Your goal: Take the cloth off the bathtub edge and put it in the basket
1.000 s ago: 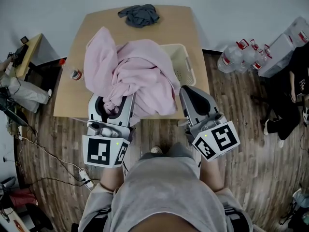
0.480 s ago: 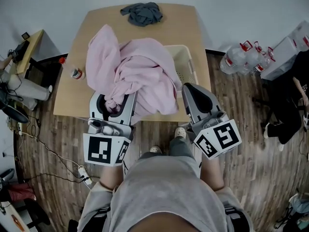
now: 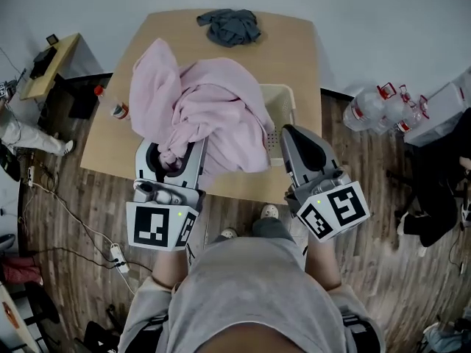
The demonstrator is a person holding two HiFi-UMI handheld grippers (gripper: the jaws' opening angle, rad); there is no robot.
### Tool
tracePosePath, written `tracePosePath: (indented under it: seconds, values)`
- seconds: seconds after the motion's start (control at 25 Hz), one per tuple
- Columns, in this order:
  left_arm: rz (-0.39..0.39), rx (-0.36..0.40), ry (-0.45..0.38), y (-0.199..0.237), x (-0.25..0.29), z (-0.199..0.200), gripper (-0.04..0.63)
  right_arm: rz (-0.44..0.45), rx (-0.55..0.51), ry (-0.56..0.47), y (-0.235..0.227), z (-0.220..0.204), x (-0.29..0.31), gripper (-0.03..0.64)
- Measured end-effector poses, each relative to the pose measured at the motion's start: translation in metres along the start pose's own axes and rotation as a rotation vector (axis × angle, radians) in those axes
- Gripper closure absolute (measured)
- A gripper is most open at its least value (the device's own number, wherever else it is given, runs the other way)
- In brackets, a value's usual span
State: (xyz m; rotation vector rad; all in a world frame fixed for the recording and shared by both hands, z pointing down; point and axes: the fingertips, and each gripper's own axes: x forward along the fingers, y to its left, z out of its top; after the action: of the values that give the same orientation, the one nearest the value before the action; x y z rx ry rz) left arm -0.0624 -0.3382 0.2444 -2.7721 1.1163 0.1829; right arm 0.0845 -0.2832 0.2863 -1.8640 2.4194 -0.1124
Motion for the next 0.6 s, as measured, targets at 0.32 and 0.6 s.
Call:
tracePosePath:
  seconds: [0.32,0.6]
  values:
    - [0.102,-0.006,0.024,-0.009,0.05,-0.014,0.376,0.095,-0.001,0.021,-0.055,0.01,0.028,0.611]
    - [0.199,-0.032,0.084,-0.02,0.074,-0.048,0.376,0.187,0.001,0.057,-0.088,0.004,0.042,0.611]
